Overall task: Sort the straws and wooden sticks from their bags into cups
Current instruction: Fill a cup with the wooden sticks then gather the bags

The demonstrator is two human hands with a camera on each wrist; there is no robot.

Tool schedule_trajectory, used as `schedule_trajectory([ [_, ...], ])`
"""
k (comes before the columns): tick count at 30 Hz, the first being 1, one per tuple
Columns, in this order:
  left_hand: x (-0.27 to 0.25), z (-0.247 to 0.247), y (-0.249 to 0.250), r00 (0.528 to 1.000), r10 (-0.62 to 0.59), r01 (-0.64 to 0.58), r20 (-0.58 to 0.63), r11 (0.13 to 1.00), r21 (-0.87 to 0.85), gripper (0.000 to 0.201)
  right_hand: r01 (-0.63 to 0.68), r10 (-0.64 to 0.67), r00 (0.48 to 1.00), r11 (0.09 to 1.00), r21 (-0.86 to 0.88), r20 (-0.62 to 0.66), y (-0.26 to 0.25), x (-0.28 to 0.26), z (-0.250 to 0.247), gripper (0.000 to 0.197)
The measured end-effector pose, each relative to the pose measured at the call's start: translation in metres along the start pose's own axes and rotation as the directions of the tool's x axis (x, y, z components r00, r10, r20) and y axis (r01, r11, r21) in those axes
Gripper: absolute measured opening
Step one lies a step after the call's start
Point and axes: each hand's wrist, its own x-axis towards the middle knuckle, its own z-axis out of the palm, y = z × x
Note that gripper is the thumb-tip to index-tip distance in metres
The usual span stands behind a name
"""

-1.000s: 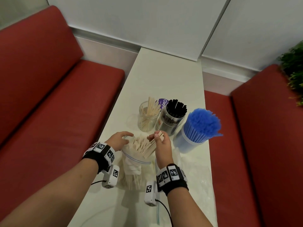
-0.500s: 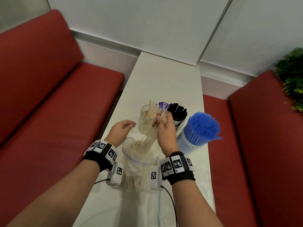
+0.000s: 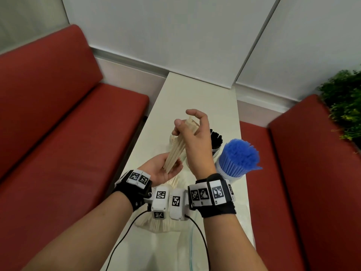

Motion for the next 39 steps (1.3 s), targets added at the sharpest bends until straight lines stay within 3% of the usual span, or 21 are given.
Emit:
schedule_trajectory([
  [4, -0.005, -0.008, 0.002, 0.994, -0.107, 0.108, -0.022, 0.993, 0.047, 0.022, -0.048, 0.048, 0.999, 0.999, -0.013, 0.015, 0.008, 0.001, 0.003, 0.013],
  [7, -0.005, -0.013, 0.002, 0.982, -0.187, 0.189, -0.034, 0.977, 0.093, 0.026, -0.069, 0.069, 0.997, 0.997, -0.021, 0.025, 0.020, 0.000, 0.005, 0.022],
  [10, -0.001, -0.018, 0.000, 0.977, -0.209, 0.211, -0.028, 0.966, 0.150, 0.030, -0.167, 0.169, 0.983, 0.985, -0.036, 0.066, 0.036, -0.002, 0.007, 0.035],
  [14, 0.010, -0.022, 0.000, 0.991, 0.018, 0.021, -0.131, 0.956, 0.294, 0.033, -0.155, 0.162, 0.983, 0.985, -0.072, 0.090, 0.034, 0.021, 0.002, 0.041],
  [16, 0.016, -0.025, 0.005, 0.962, 0.165, -0.070, -0.220, 0.921, 0.384, 0.033, -0.070, 0.072, 0.997, 0.993, -0.094, 0.017, 0.016, 0.048, -0.005, 0.042],
  [19, 0.025, -0.035, 0.015, 0.918, 0.300, -0.138, -0.259, 0.854, 0.501, 0.029, 0.070, -0.086, 0.992, 0.983, -0.171, -0.091, -0.006, 0.090, -0.012, 0.041],
  [22, 0.034, -0.047, 0.022, 0.885, 0.390, -0.106, -0.254, 0.700, 0.706, 0.020, 0.106, -0.131, 0.984, 0.975, -0.196, -0.117, 0.004, 0.118, -0.011, 0.041],
  [25, 0.039, -0.054, 0.023, 0.860, 0.469, -0.022, -0.201, 0.428, 0.903, 0.013, 0.011, -0.044, 0.991, 0.968, -0.252, -0.128, 0.044, 0.131, -0.008, 0.045],
  [27, 0.040, -0.050, 0.022, 0.890, 0.436, -0.001, -0.132, 0.292, 0.957, 0.017, -0.092, 0.051, 0.986, 0.962, -0.258, -0.162, 0.077, 0.131, -0.011, 0.045],
  [29, 0.041, -0.045, 0.018, 0.934, 0.348, 0.049, -0.080, 0.097, 0.994, 0.030, -0.179, 0.134, 0.973, 0.953, -0.245, -0.188, 0.107, 0.129, -0.017, 0.043],
  [32, 0.051, -0.042, 0.006, 0.963, 0.250, 0.148, -0.100, -0.181, 0.972, 0.055, -0.254, 0.200, 0.955, 0.934, -0.252, -0.220, 0.139, 0.125, -0.025, 0.040],
  [35, 0.064, -0.044, -0.009, 0.963, 0.224, 0.210, -0.149, -0.279, 0.937, 0.046, -0.268, 0.205, 0.948, 0.928, -0.260, -0.244, 0.152, 0.122, -0.029, 0.031],
  [39, 0.075, -0.047, -0.023, 0.945, 0.283, 0.243, -0.162, -0.277, 0.930, 0.038, -0.236, 0.169, 0.956, 0.928, -0.288, -0.240, 0.153, 0.120, -0.033, 0.021],
])
